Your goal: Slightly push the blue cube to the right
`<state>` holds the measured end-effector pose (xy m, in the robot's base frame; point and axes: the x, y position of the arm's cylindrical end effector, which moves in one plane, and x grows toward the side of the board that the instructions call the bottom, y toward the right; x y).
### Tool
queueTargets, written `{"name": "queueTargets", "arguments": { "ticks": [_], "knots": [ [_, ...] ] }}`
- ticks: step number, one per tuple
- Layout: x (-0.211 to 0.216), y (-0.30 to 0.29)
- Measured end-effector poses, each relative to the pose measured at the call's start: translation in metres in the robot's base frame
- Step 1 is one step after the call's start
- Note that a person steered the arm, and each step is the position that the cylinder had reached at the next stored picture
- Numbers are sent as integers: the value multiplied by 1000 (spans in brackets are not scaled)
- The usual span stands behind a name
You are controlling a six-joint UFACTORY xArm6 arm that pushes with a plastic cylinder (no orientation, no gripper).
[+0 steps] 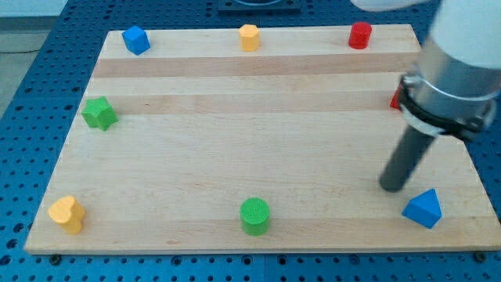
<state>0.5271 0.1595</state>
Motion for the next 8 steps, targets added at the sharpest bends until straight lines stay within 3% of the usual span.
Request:
{"name": "queueTargets", "arguments": {
  "ticks": [1,3,5,6,8],
  "knots": [
    [-53,-56],
    [-176,-223],
    [-251,-403],
    [-280,-462],
    [-324,-441]
  ]
}}
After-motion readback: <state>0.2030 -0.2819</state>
